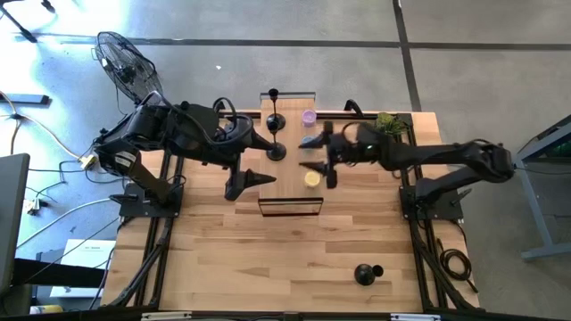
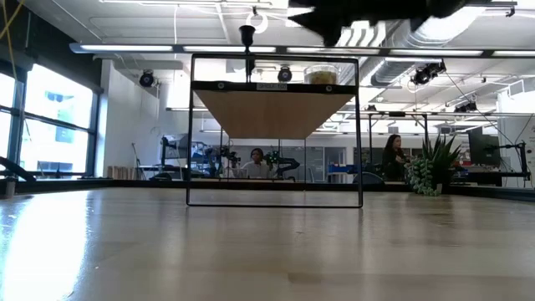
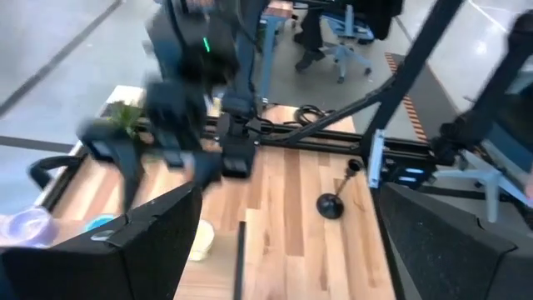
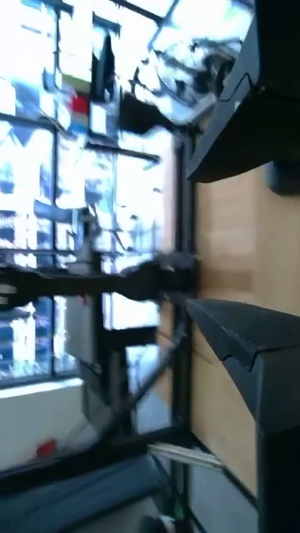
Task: Pick & Place candle stick holders
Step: Put the black candle holder on the shelf
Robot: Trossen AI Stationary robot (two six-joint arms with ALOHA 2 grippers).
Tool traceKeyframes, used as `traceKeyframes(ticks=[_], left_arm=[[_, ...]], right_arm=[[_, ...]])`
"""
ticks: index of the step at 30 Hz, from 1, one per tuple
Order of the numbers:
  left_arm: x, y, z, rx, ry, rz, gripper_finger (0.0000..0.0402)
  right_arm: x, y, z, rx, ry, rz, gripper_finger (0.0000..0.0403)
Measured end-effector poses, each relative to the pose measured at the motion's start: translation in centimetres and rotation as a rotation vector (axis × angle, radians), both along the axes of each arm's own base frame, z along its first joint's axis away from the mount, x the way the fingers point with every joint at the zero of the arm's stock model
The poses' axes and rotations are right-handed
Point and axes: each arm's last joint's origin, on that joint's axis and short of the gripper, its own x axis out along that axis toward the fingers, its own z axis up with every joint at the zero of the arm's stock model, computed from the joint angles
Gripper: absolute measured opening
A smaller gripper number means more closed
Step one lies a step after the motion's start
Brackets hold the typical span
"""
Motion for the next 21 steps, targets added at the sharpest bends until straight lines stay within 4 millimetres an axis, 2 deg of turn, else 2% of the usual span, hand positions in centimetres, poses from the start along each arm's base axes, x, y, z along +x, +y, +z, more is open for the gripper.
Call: traceKeyframes(ticks=[6, 12, 16, 21], left_arm=[[0.0, -0.2, 0.0, -0.030, 0.003, -0.056, 0.0360], [0.1, -1.8, -0.3, -0.047, 0.029, -0.120, 0.0360], [1.1, -3.0, -1.1, -0.039, 0.064, -0.153, 0.0360], [2.2, -4.2, -2.5, -0.018, 0.138, -0.183, 0.0360]], right_arm=[[-4.0, 0.8, 6.7, 0.009, -0.061, -0.011, 0.0236], [-10.0, 2.1, 12.2, 0.168, -0.156, 0.069, 0.0236], [-13.7, 3.5, 13.5, 0.178, -0.181, 0.187, 0.0236], [-17.4, 5.2, 13.1, 0.129, -0.123, 0.237, 0.0236]])
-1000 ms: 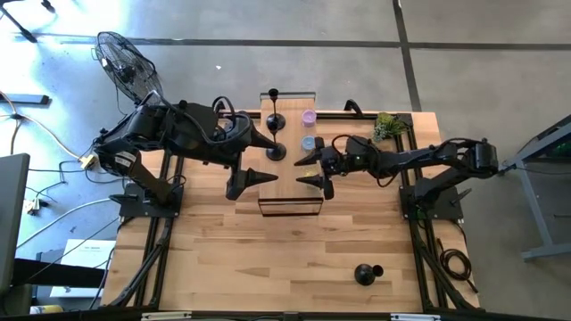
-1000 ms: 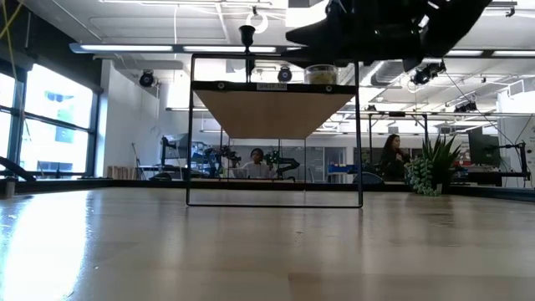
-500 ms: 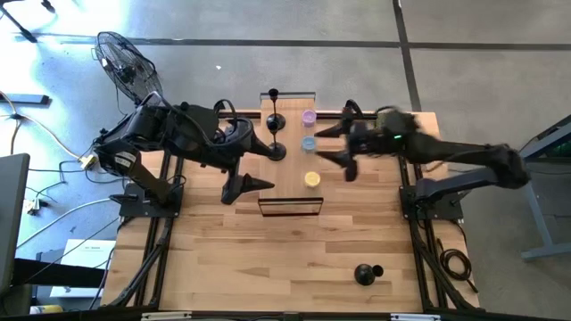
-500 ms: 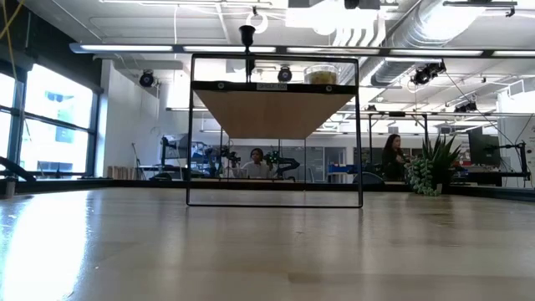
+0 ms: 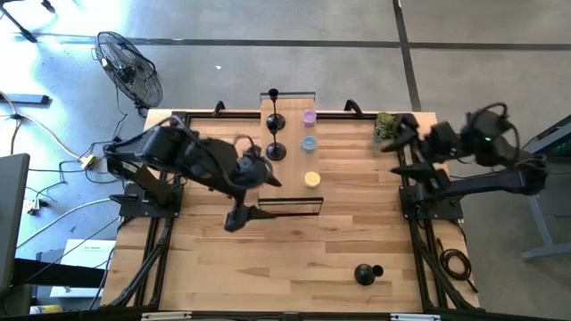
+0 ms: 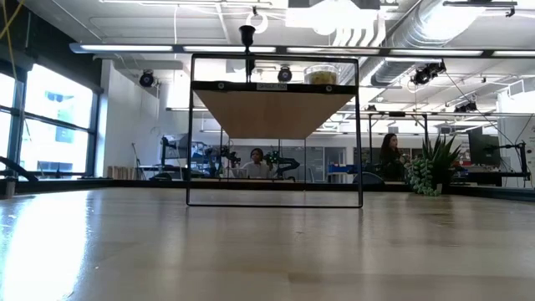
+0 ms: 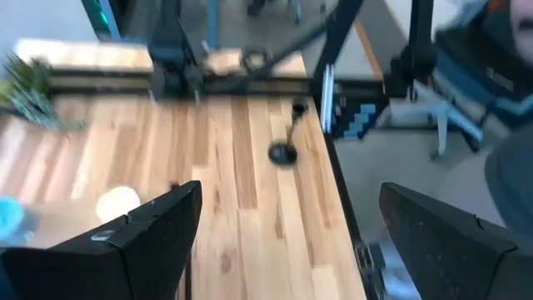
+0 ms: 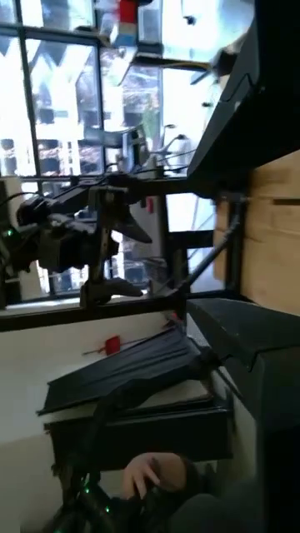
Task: Pick & Place candle stick holders
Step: Put the black candle holder on the shelf
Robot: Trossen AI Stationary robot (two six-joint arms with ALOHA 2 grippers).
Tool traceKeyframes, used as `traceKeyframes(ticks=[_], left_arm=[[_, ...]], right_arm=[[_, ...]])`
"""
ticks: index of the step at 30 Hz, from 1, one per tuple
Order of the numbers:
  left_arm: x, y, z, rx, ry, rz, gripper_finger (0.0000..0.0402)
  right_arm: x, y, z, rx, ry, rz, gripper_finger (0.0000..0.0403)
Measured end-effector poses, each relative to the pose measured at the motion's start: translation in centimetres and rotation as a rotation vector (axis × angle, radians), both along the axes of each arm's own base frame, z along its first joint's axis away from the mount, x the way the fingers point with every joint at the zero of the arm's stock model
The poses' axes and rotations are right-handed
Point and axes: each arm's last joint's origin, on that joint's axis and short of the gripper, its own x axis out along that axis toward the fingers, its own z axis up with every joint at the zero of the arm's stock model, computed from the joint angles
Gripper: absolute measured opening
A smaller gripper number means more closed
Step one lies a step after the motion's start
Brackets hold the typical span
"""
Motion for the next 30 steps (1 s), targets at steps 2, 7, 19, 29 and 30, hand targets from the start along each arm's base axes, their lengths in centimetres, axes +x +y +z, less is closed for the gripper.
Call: traceKeyframes(ticks=[2, 7, 19, 29, 30], left_arm=[[0.5, -0.5, -0.7, 0.009, 0.041, -0.012, 0.0360], [1.3, -2.0, -1.8, 0.021, 0.088, -0.047, 0.0360], [1.4, -5.4, -1.3, -0.067, -0.008, 0.037, 0.0360], [3.1, -6.6, -1.8, -0.152, -0.155, 0.462, 0.0360], [3.7, -6.8, -2.1, -0.152, -0.160, 0.476, 0.0360]], right_arm=[[-1.1, 0.4, -0.4, 0.015, 0.035, -0.010, 0.0236], [-2.1, 1.2, -1.7, 0.096, 0.185, -0.009, 0.0236], [-1.2, 3.2, -4.7, 0.250, 0.594, 0.074, 0.0236], [-1.4, 5.5, -7.0, 0.145, 0.890, 0.209, 0.0236], [-1.5, 5.9, -7.1, 0.126, 0.910, 0.231, 0.0236]])
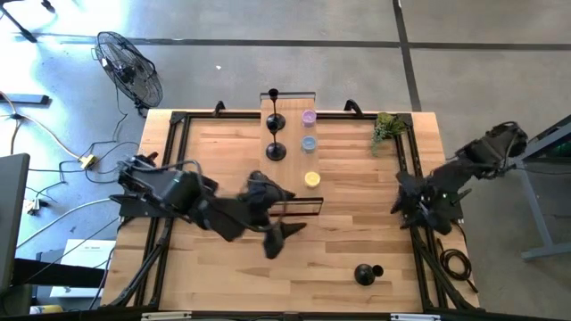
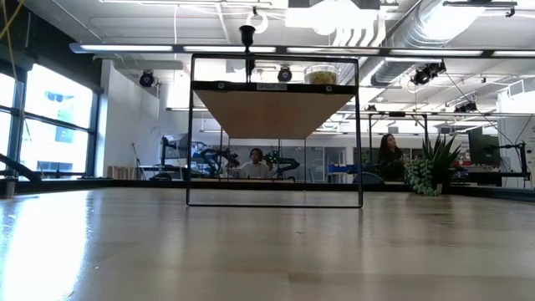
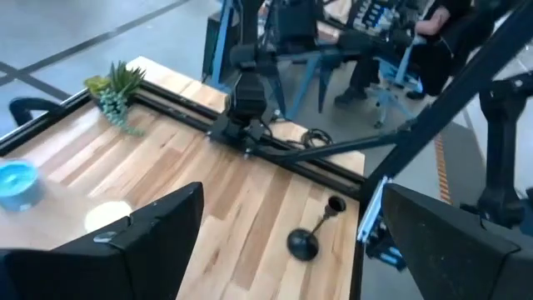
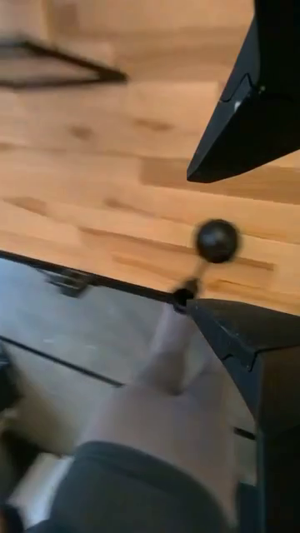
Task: Pick & Place candle stick holders
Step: Put the black candle holder on the shelf
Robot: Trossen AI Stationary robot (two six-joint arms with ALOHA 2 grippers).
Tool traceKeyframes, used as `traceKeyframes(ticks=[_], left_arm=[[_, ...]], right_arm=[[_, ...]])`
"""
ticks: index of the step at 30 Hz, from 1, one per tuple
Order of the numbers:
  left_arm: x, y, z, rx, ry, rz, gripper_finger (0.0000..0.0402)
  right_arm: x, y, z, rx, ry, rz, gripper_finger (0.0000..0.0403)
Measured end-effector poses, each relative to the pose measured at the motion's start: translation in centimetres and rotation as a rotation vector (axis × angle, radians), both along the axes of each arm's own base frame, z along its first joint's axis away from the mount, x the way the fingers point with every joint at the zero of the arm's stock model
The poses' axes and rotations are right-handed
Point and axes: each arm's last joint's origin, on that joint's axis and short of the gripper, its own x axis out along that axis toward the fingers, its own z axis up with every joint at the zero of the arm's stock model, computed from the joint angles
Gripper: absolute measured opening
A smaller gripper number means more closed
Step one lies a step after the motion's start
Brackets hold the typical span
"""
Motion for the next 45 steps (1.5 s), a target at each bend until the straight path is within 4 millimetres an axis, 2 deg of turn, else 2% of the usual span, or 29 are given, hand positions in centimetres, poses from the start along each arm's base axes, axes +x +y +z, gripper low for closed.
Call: traceKeyframes(ticks=[10, 18, 24, 30, 38, 42, 45], left_arm=[[5.7, -3.2, -3.4, -0.047, -0.088, -0.024, 0.0360], [7.9, -4.8, -5.1, -0.081, -0.134, -0.024, 0.0360], [8.1, -5.0, -5.4, -0.100, -0.132, -0.023, 0.0360], [8.1, -5.0, -5.5, -0.070, -0.123, -0.033, 0.0360], [8.0, -5.2, -5.6, -0.049, -0.102, -0.050, 0.0360], [8.0, -5.2, -5.6, -0.059, -0.099, -0.087, 0.0360], [8.0, -5.3, -5.6, -0.061, -0.096, -0.099, 0.0360]], right_arm=[[-0.9, 5.1, -1.3, -0.122, 0.056, 0.239, 0.0236], [-1.7, 8.6, -2.6, -0.319, -0.054, 0.143, 0.0236], [-2.1, 11.3, -4.1, -0.401, -0.084, 0.072, 0.0236], [-2.8, 12.4, -5.1, -0.367, -0.132, -0.043, 0.0236], [-2.8, 13.4, -9.7, -0.245, -0.189, -0.157, 0.0236], [-2.6, 13.9, -11.6, -0.209, -0.288, -0.165, 0.0236], [-2.6, 13.9, -13.0, -0.202, -0.300, -0.147, 0.0236]])
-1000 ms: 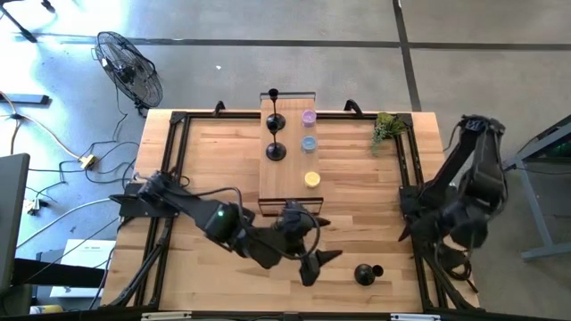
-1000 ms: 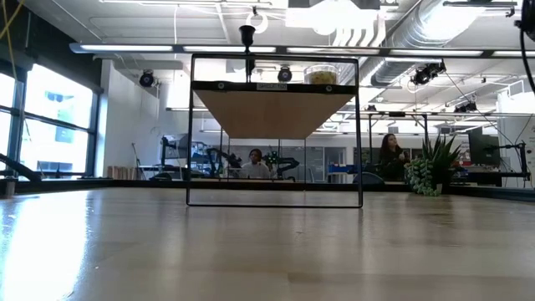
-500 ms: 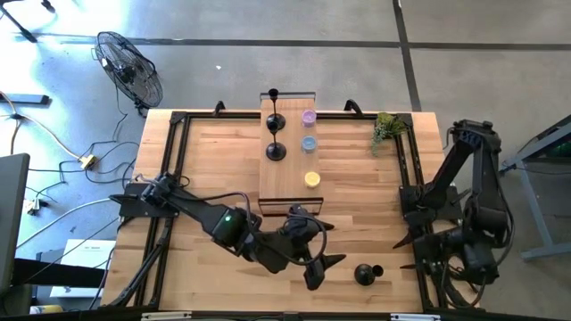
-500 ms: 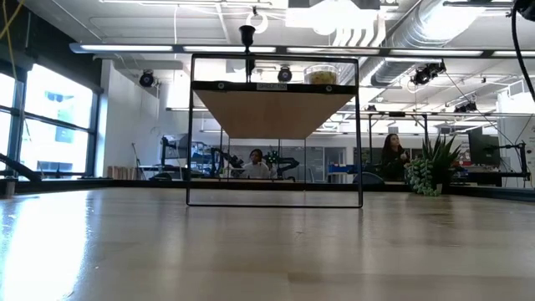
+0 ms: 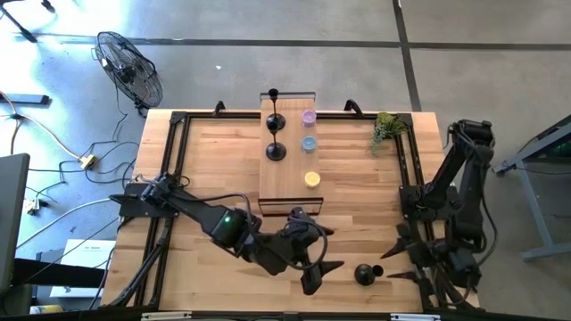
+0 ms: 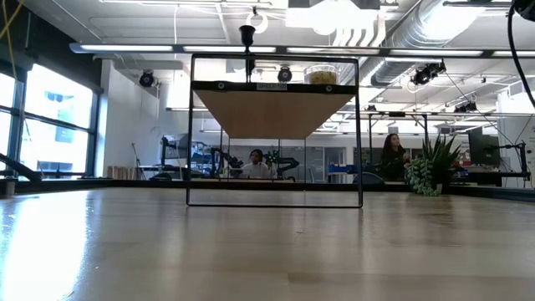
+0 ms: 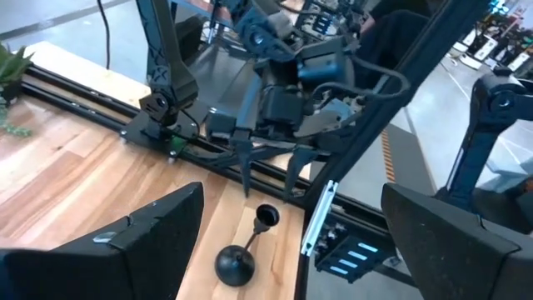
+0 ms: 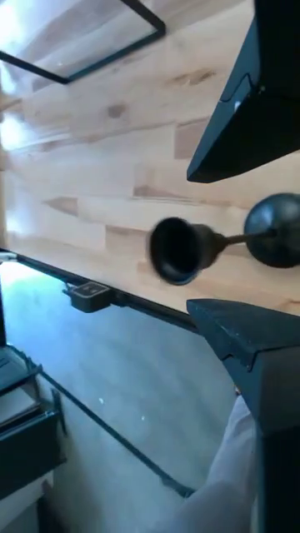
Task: Pick & Place candle stick holders
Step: Put the black candle holder on the shelf
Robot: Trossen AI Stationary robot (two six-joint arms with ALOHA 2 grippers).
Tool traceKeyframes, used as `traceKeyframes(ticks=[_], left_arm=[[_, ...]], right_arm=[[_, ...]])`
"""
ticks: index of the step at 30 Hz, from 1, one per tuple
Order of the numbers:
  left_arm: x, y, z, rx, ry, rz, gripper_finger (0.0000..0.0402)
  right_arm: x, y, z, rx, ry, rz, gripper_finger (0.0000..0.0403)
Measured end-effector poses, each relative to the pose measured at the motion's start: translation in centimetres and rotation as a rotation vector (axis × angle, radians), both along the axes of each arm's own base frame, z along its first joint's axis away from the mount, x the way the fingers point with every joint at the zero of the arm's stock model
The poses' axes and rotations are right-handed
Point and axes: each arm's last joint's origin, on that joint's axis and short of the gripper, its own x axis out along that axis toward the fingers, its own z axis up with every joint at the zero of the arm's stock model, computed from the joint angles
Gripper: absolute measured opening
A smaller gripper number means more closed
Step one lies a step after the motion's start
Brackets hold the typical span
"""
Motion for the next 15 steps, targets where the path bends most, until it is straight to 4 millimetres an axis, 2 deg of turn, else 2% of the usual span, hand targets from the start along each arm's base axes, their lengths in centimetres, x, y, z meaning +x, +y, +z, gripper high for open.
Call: traceKeyframes(ticks=[3, 15], left_arm=[[0.0, 0.0, 0.0, -0.003, 0.003, -0.012, 0.0360], [0.0, 0.0, 0.0, -0.002, 0.006, -0.014, 0.0360]], right_arm=[[-0.1, -0.3, -1.2, 0.003, 0.015, -0.003, 0.0236], [1.5, 0.4, -2.4, -0.067, 0.048, 0.041, 0.0236]])
